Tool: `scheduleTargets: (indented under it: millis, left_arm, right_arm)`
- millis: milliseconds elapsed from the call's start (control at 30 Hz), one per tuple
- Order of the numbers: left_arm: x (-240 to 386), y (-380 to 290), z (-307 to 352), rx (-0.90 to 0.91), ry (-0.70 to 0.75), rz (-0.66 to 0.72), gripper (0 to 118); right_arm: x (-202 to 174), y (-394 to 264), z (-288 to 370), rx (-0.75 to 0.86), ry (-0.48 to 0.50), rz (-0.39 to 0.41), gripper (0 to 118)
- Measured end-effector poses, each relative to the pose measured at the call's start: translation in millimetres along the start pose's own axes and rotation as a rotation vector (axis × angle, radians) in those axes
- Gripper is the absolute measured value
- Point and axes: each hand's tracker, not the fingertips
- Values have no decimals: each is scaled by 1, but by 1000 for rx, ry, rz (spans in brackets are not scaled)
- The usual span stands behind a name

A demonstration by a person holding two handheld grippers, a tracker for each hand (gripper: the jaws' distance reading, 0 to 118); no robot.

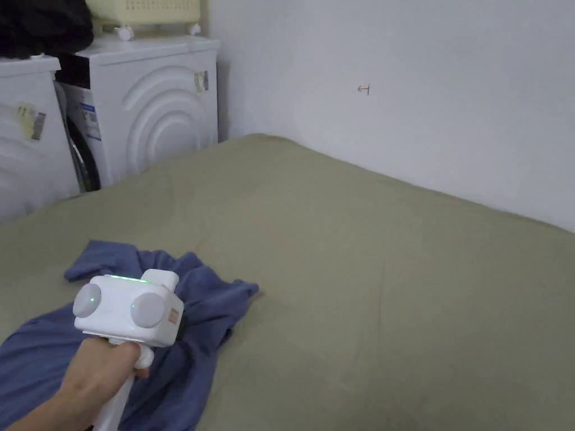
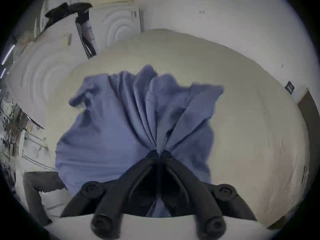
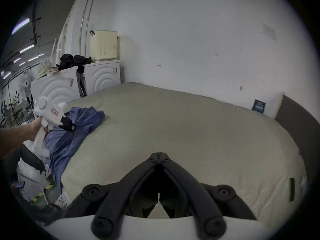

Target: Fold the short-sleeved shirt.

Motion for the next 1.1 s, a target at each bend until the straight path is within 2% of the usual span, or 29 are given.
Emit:
scheduleTargets:
  millis: [67, 133, 233, 300, 333, 533, 667, 833, 967, 1100]
  left_arm:
    - [10, 3, 32, 59, 0, -16, 2]
    - [27, 10, 65, 108, -70, -26, 2]
    - [77, 17, 115, 159, -121, -131, 2]
    - [119, 21, 140, 184, -146, -189, 2]
    - [141, 23, 147, 193, -197, -214, 2]
    - [291, 13, 196, 259, -439, -409, 2]
    - [390, -7, 213, 244, -635, -481, 2]
    - [483, -32, 183, 139, -784, -504, 2]
    - [525, -68, 120, 17, -748, -536, 2]
    - [534, -101, 66, -95, -710, -510, 3]
  right_arm:
    - [20, -4, 27, 10, -36, 10, 0]
    - [39, -8, 52, 24, -77, 1, 0]
    - [67, -13, 92, 75, -129, -78, 0]
    - [82, -15, 112, 84, -153, -70, 0]
    - [89, -18, 123, 94, -200, -58, 0]
    - [132, -39, 166, 90, -293, -113, 0]
    - [152, -47, 182, 101, -357, -134, 0]
    - [172, -57, 174, 62, -404, -163, 0]
    - [183, -69, 158, 27, -414, -206, 0]
    - [190, -77, 140, -22, -414, -221, 0]
